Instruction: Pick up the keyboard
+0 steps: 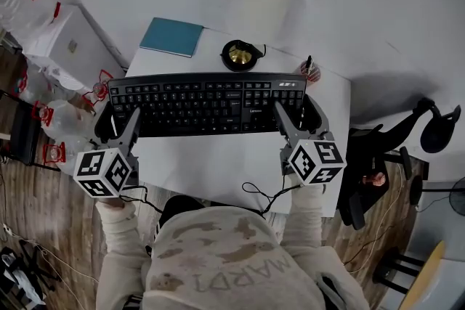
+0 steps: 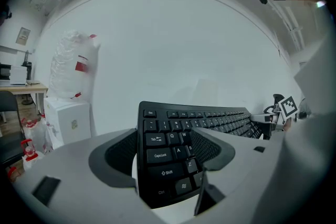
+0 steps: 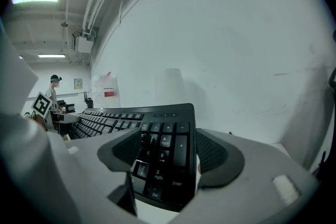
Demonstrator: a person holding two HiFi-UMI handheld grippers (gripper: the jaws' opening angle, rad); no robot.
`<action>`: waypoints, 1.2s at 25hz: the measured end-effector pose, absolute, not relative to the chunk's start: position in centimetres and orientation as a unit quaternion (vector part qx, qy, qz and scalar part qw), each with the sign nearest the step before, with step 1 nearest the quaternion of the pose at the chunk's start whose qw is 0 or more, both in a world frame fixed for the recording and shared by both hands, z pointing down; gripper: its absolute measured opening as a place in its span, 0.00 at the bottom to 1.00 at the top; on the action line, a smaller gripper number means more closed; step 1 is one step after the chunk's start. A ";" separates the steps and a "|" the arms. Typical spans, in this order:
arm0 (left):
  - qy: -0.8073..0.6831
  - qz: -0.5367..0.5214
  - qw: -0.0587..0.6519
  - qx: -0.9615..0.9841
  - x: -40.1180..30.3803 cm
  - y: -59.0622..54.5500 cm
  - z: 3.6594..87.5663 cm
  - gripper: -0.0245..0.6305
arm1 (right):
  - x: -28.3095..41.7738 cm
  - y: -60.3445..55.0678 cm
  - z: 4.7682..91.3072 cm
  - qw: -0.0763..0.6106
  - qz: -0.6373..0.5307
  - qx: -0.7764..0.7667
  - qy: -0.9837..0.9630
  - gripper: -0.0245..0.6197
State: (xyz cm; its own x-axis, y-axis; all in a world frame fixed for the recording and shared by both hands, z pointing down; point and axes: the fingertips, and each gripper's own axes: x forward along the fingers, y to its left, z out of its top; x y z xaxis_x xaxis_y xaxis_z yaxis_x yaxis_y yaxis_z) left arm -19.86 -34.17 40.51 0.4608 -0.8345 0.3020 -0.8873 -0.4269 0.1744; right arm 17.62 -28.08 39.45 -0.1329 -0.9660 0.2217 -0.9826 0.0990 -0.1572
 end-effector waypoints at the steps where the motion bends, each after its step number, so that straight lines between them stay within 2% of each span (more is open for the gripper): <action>1: -0.513 0.081 0.153 0.841 -19.9 -34.1 40.2 0.53 | 17.6 -28.1 39.0 0.029 0.129 0.658 -0.741 0.56; 30: -0.539 -0.006 0.073 0.839 -20.2 -30.4 30.7 0.53 | 17.5 -24.9 29.9 -0.035 0.035 0.656 -0.753 0.56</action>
State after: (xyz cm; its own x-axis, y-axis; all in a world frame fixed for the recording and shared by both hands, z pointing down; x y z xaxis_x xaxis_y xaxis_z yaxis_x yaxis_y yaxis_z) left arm -20.16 -30.41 30.65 0.4197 -0.9051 0.0678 -0.9032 -0.4092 0.1294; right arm 17.47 -24.93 29.94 -0.1371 -0.9905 -0.0065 -0.9857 0.1371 -0.0980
